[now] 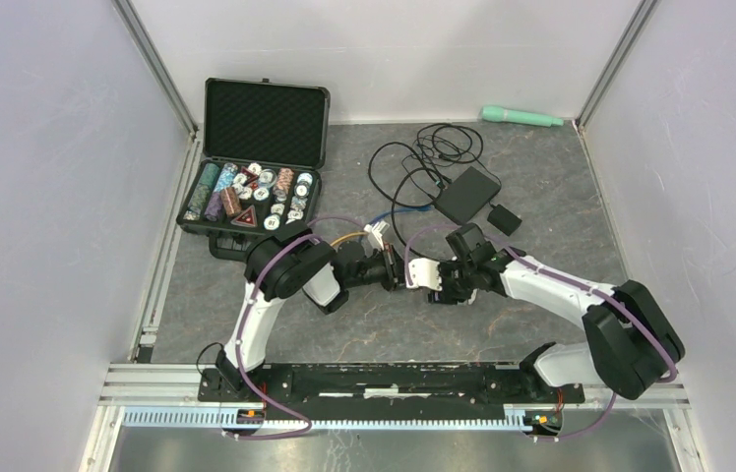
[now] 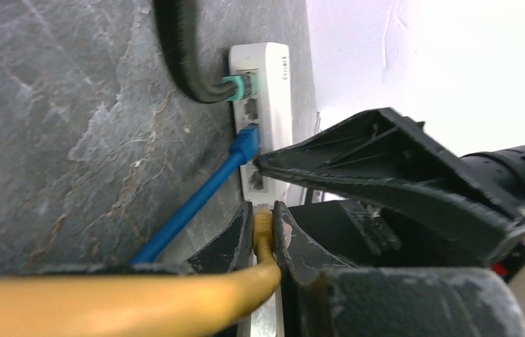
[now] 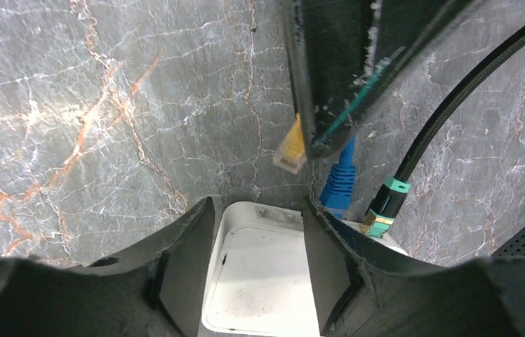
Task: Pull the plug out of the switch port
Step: Pull the connector from the switch port, then place the connector at the center of the board.
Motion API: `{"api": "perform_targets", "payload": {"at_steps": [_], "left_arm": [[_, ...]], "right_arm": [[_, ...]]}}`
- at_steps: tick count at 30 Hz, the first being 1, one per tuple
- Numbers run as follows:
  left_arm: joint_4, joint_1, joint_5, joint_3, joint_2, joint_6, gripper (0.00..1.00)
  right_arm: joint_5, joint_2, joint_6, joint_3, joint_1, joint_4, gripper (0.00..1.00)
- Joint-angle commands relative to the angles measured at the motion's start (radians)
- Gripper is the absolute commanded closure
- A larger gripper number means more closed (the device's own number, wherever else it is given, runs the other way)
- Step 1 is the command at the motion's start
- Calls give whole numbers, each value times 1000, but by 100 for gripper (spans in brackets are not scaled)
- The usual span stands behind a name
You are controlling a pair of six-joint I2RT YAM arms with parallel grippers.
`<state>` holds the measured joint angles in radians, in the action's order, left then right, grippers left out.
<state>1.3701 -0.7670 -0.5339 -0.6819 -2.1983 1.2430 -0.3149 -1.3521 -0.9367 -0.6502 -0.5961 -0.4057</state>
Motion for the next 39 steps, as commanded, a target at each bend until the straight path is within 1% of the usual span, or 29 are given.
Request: {"api": "perform_targets", "payload": {"at_steps": [1, 4, 9, 11, 14, 16, 18, 22, 25, 27, 28, 29, 31, 33, 35, 37, 39], "left_arm": [[-42, 4, 19, 18, 57, -111, 98], [-141, 3, 22, 14, 105, -190, 98], [-287, 3, 64, 28, 224, -310, 98], [-307, 4, 67, 34, 263, -342, 98], [-352, 3, 56, 29, 325, -408, 98], [-407, 3, 53, 28, 389, -481, 98], [-495, 5, 46, 21, 451, -565, 98], [-793, 25, 16, -18, 578, -757, 98], [-1058, 50, -61, -49, 692, -981, 98], [-1301, 62, -123, -88, 754, -1170, 98], [-1480, 68, -146, -126, 779, -1310, 98], [-1634, 70, -147, -153, 800, -1432, 98], [-1864, 89, -134, -198, 838, -1611, 98], [-2033, 155, -150, -234, 868, -1727, 98], [-2240, 219, -161, -287, 875, -1879, 98], [-2467, 285, -143, -327, 864, -2068, 98], [-2631, 351, -101, -338, 849, -2224, 98]], "right_arm": [[-101, 53, 57, -30, 28, 11, 42], [-181, 78, 90, -48, 57, 19, 36], [-307, 90, 122, -92, 121, 18, 29], [-351, 71, 118, -112, 148, 3, 26], [-373, 53, 107, -133, 177, -10, 24], [-375, 61, 100, -136, 193, -9, 23], [-378, 77, 98, -130, 212, -4, 22], [-379, 110, 92, -95, 243, 1, 22], [-370, 140, 85, -51, 252, 9, 22], [-362, 155, 82, -31, 261, 16, 22], [-360, 161, 81, -25, 266, 19, 22], [-359, 164, 80, -22, 273, 22, 22], [-354, 166, 79, -22, 282, 25, 21], [-351, 164, 79, -22, 284, 27, 21], [-349, 163, 81, -19, 284, 26, 21], [-345, 163, 81, -17, 286, 26, 21], [-340, 163, 81, -14, 286, 31, 21]]}}
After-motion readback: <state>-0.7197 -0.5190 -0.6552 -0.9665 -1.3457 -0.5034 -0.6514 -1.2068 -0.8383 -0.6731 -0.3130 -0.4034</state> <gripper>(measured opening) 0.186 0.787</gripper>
